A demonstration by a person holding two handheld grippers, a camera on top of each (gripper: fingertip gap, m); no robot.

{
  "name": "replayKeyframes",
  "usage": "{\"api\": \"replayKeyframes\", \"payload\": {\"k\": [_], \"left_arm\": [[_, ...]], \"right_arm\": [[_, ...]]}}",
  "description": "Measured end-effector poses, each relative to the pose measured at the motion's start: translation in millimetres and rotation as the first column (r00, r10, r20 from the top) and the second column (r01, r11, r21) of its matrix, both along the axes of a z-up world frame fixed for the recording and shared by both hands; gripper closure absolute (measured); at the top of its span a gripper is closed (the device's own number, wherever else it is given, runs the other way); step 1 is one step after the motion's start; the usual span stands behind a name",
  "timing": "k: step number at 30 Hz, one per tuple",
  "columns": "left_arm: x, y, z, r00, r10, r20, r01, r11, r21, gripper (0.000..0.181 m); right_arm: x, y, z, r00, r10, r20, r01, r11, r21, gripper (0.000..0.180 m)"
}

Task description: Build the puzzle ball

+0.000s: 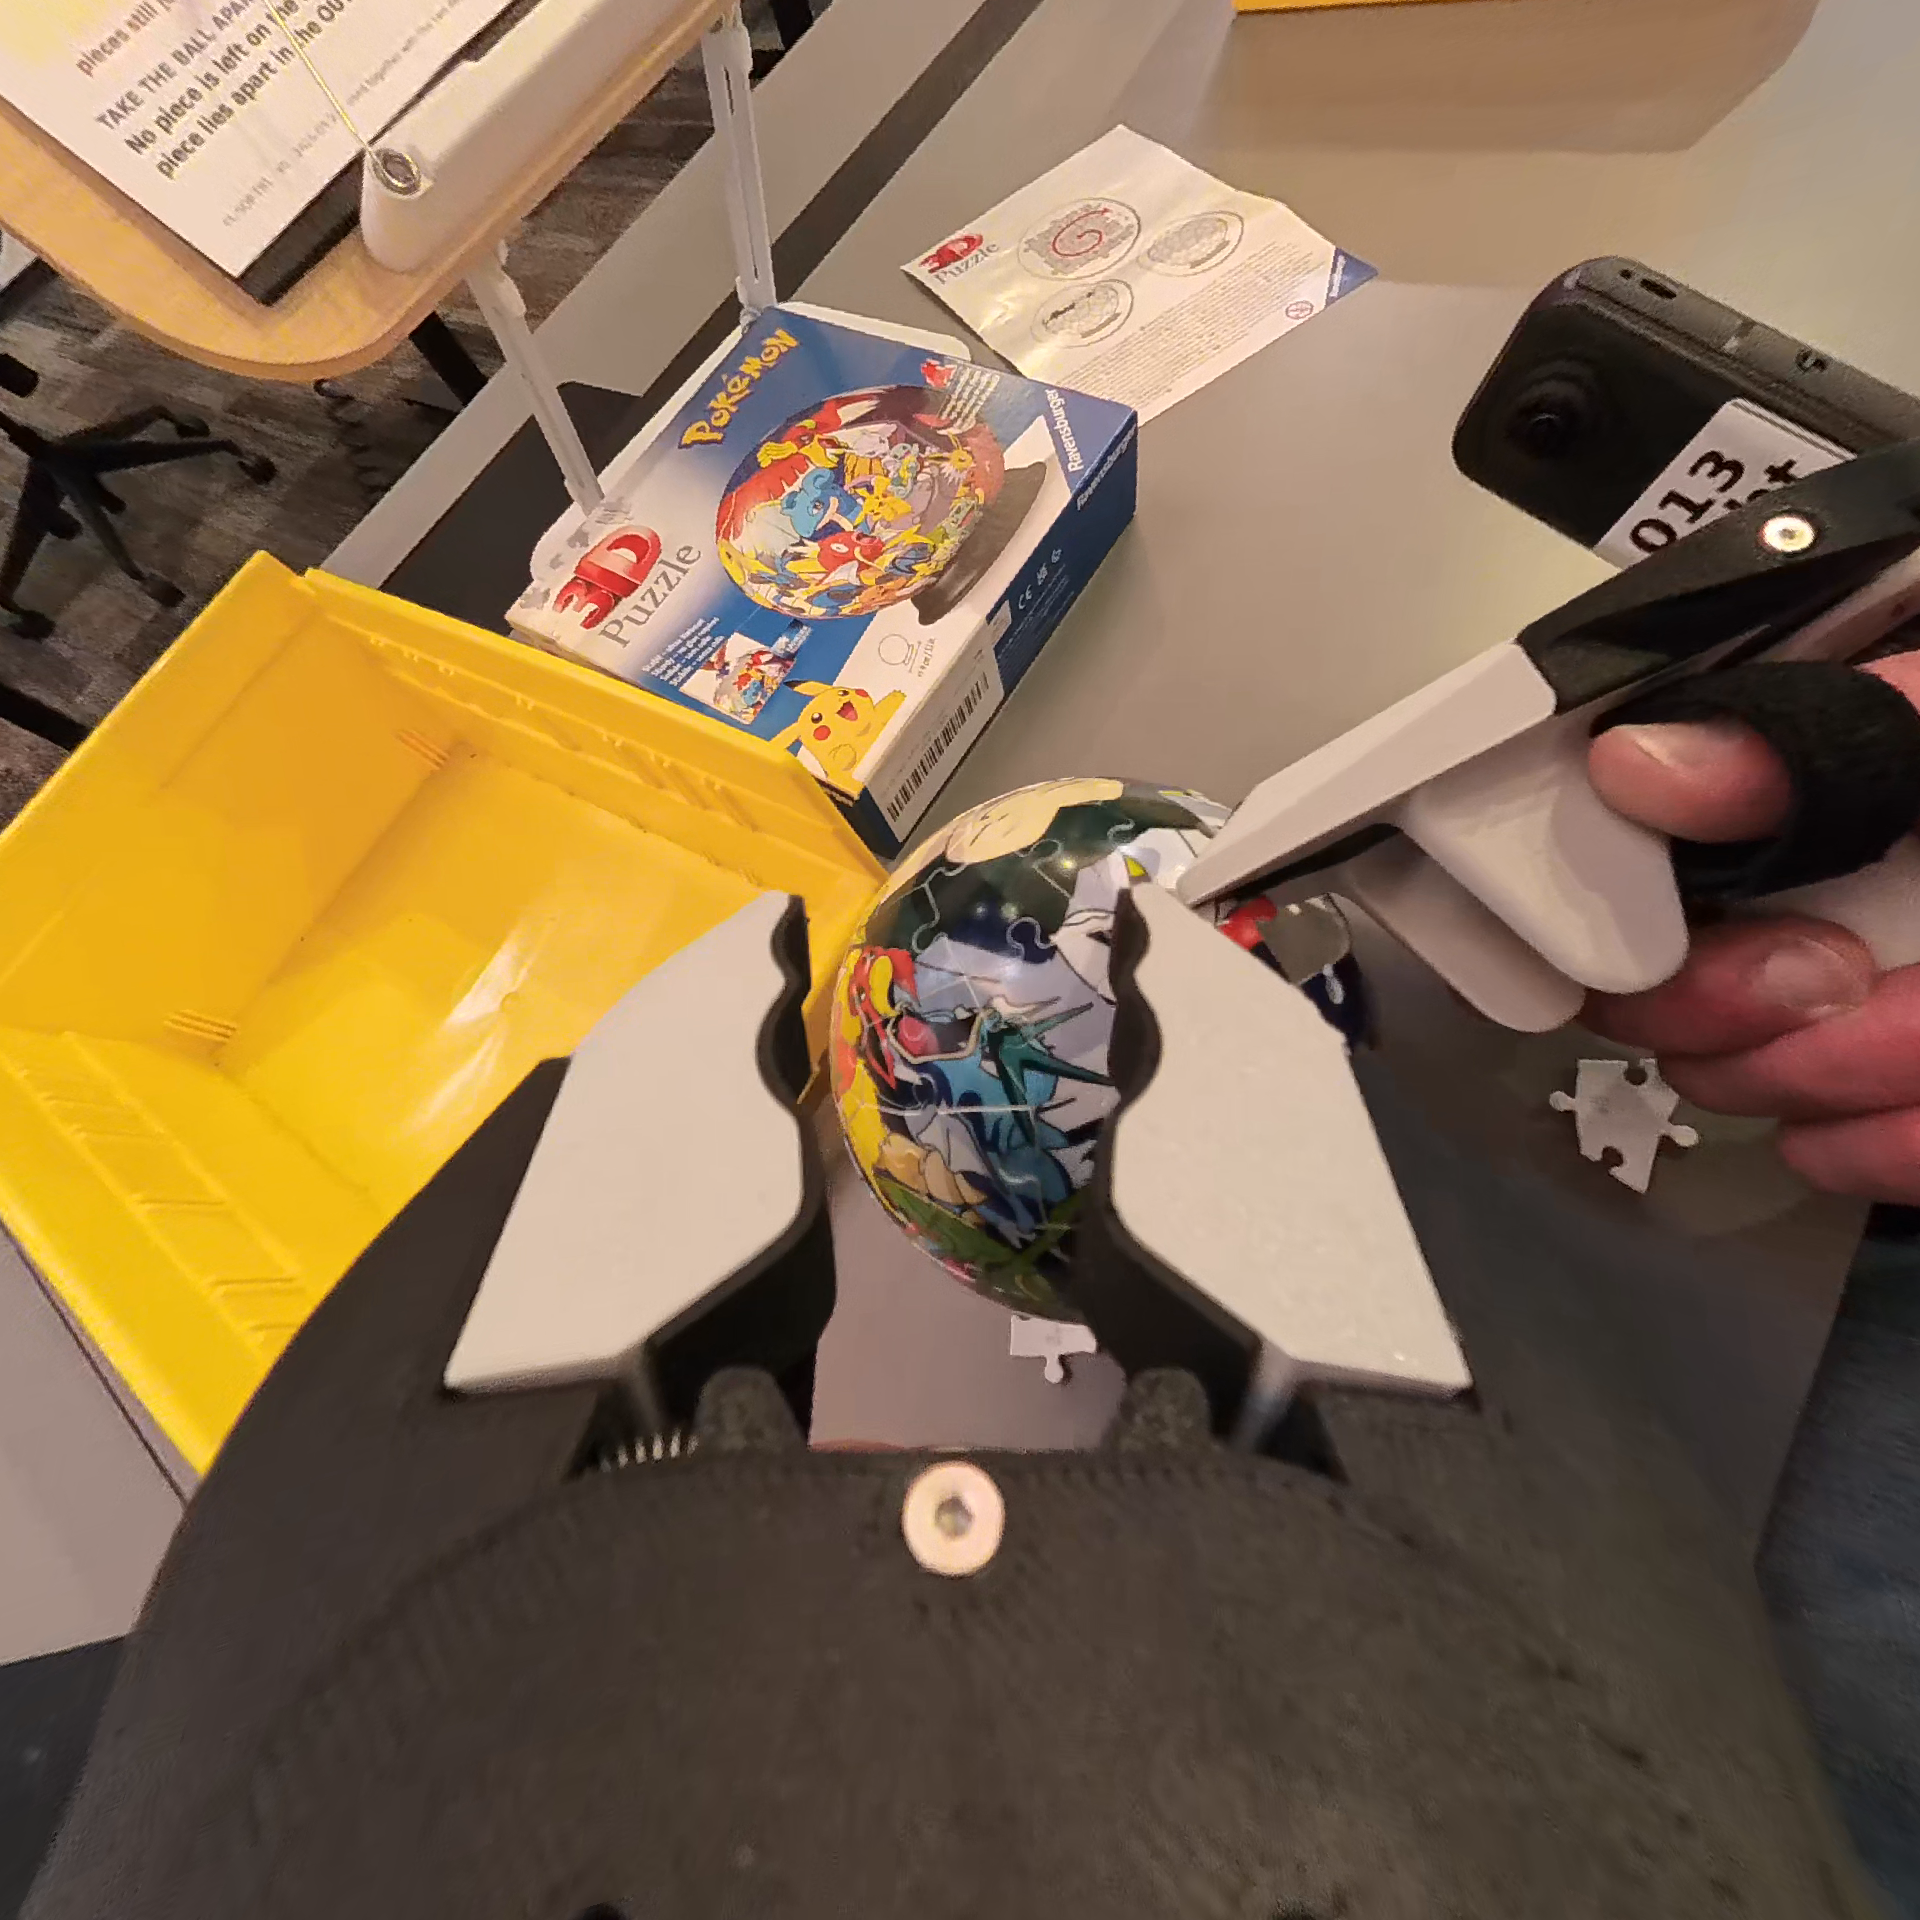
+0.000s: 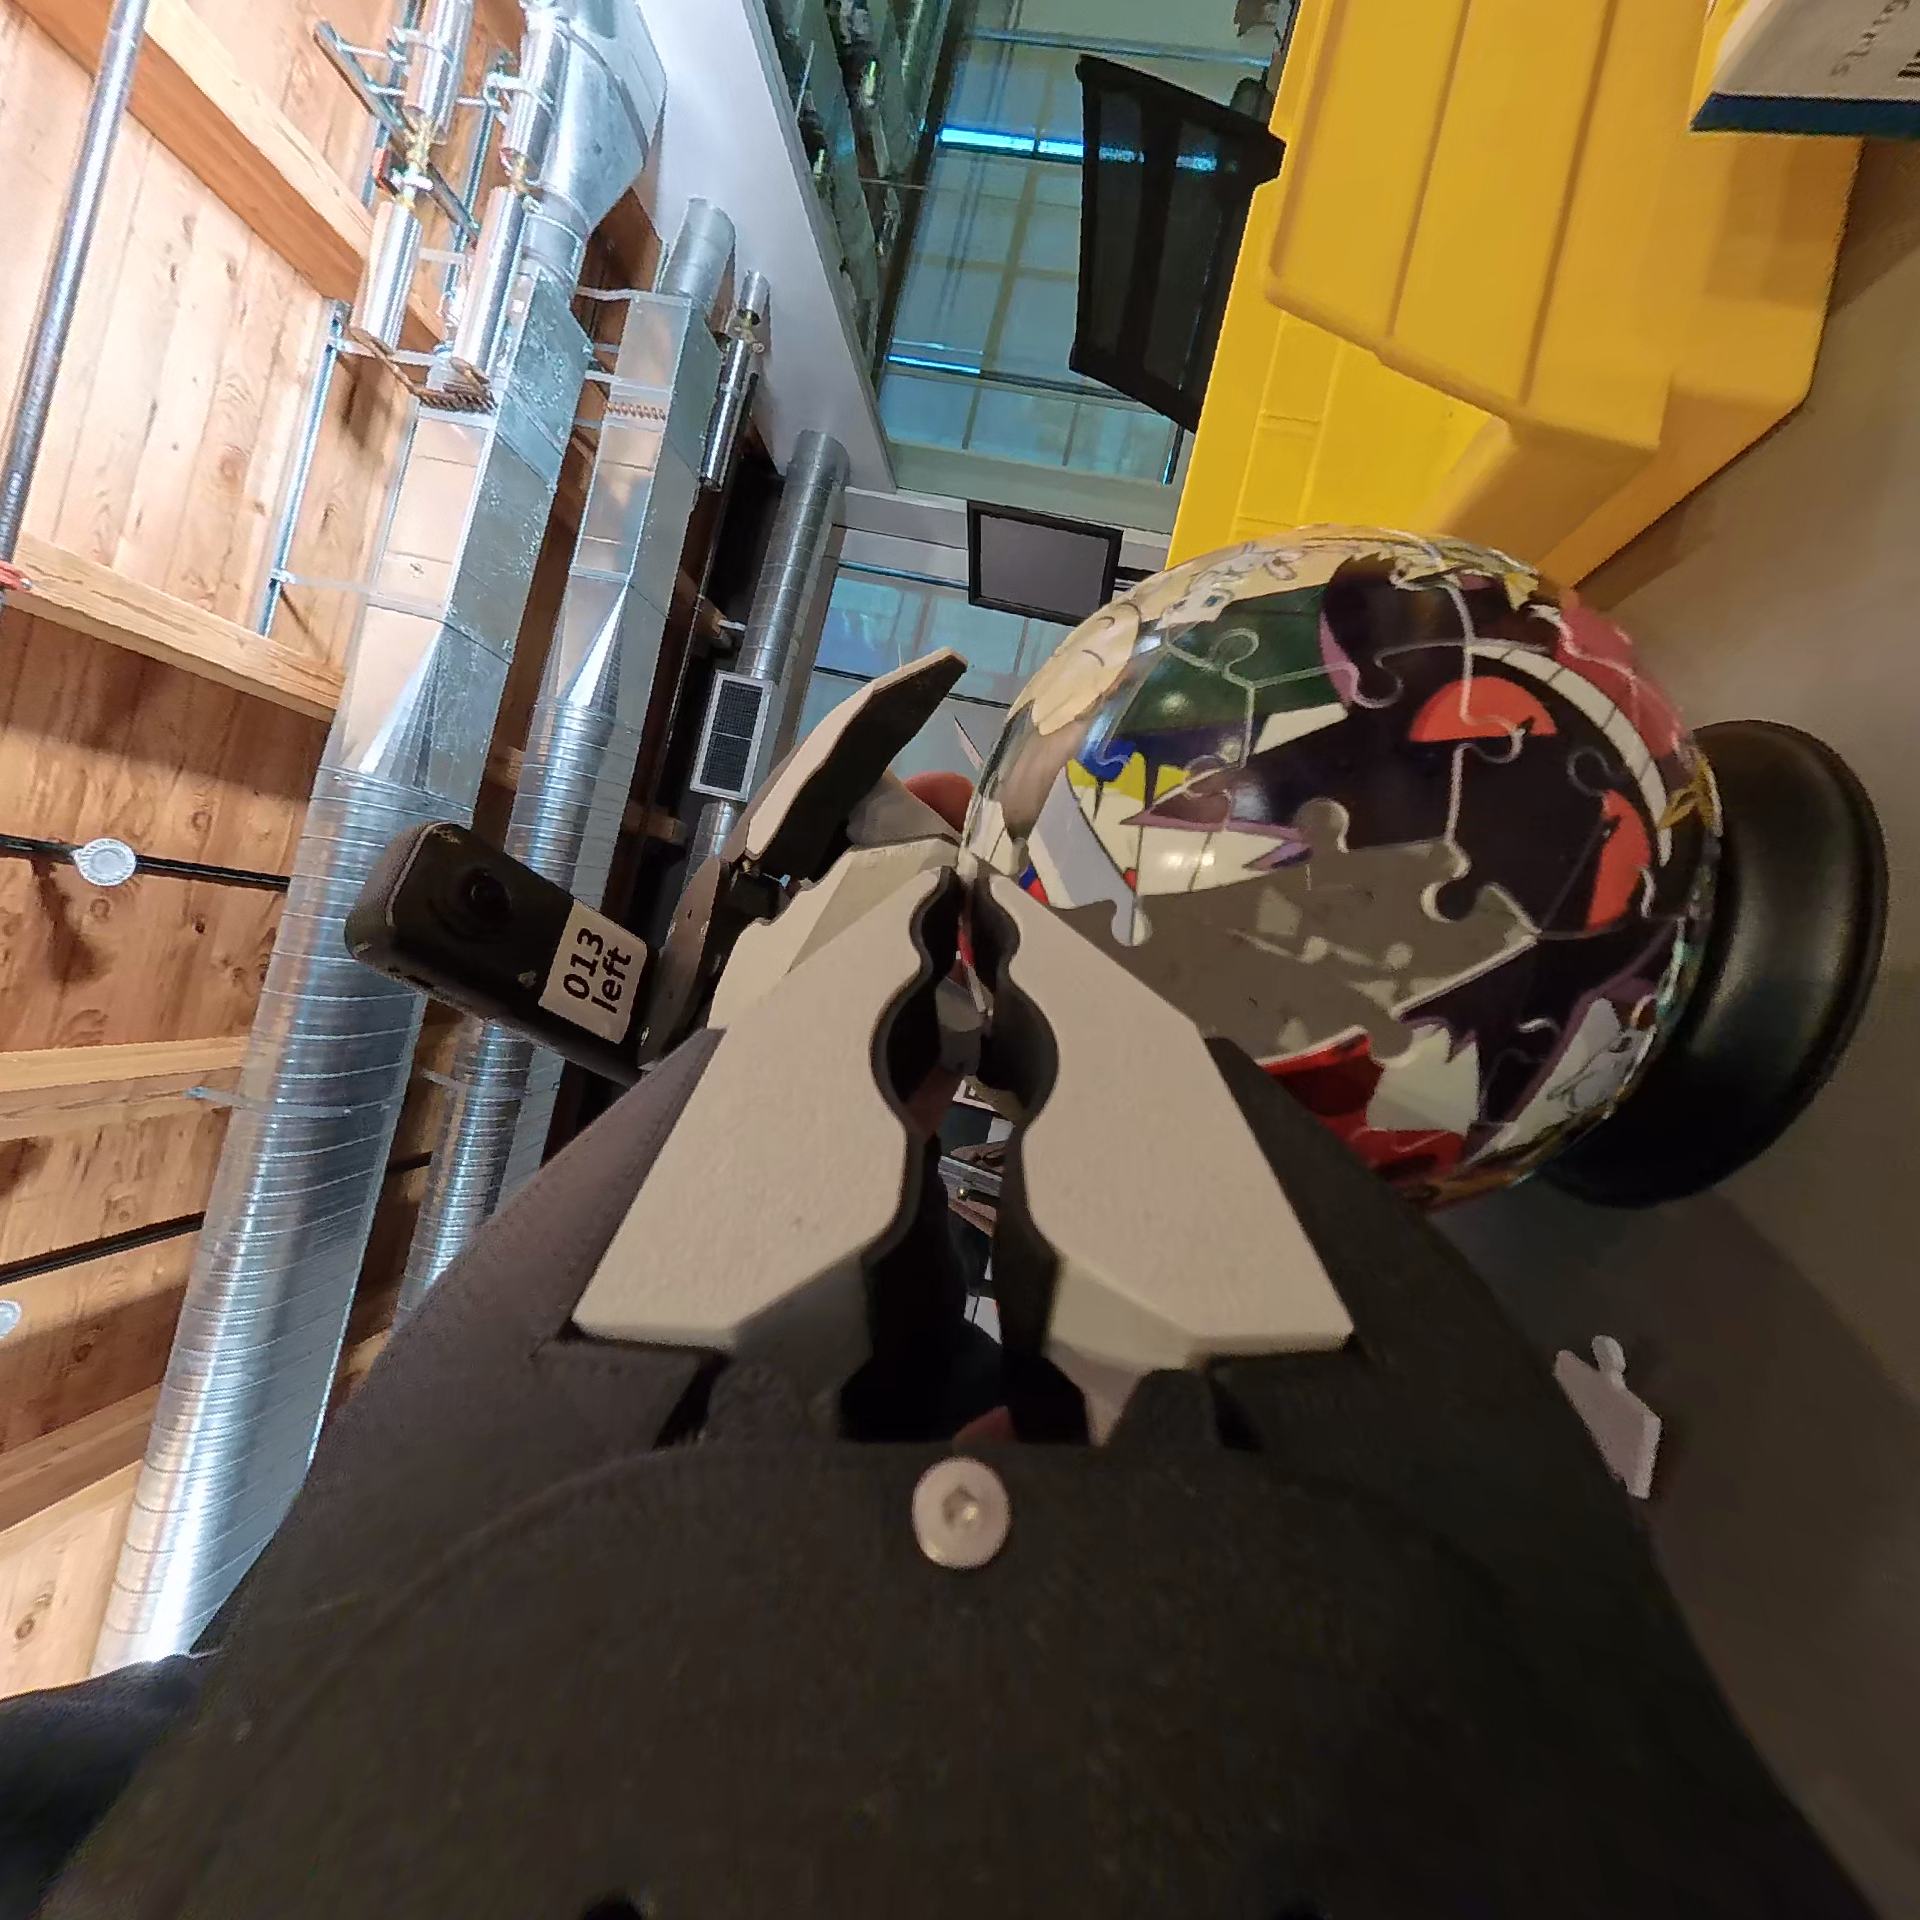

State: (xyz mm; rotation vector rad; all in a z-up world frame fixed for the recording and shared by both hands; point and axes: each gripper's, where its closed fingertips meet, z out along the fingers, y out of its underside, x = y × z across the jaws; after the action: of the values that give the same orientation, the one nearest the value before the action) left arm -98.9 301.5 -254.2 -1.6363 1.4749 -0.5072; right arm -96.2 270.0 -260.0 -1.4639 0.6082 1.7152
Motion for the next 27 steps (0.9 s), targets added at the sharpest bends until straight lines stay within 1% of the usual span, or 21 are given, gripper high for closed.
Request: {"api": "replayKeyframes", "payload": {"k": [8,12,15,20,23,26,27], "left_arm": [[1.2,0.4,-0.1,1.000,-0.008,-0.023,0.008,1.000,0.023,0.126],[0.7,0.4,0.3,0.999,-0.002,-0.039,0.004,0.999,0.042,0.125],[1.3,0.0,0.1,0.999,-0.004,-0.044,0.005,0.999,0.042,0.124],[1.2,-0.4,0.2,0.999,0.001,-0.044,0.001,0.999,0.045,0.123],[0.6,-0.8,0.1,0.999,0.001,-0.047,0.001,0.999,0.045,0.123],[0.5,-0.9,0.2,0.999,0.002,-0.049,0.000,0.999,0.049,0.123],[0.6,-0.9,0.3,0.999,0.003,-0.050,0.000,0.999,0.050,0.122]], "right_arm": [[1.2,1.2,-0.7,1.000,-0.006,-0.025,0.005,1.000,-0.015,0.179],[1.0,-1.2,2.0,0.999,0.001,-0.054,-0.001,1.000,-0.012,0.172],[1.0,-2.9,-2.6,0.999,0.000,-0.048,-0.001,1.000,-0.027,0.178],[0.7,-4.0,-3.2,0.999,0.000,-0.036,-0.001,0.999,-0.033,0.178],[0.8,-6.6,-0.8,0.998,0.021,-0.055,-0.022,1.000,-0.023,0.171],[0.5,-8.8,1.9,0.998,0.038,-0.040,-0.039,0.999,-0.024,0.164],[-0.1,-10.1,1.7,0.998,0.048,-0.034,-0.049,0.998,-0.025,0.164]]}}
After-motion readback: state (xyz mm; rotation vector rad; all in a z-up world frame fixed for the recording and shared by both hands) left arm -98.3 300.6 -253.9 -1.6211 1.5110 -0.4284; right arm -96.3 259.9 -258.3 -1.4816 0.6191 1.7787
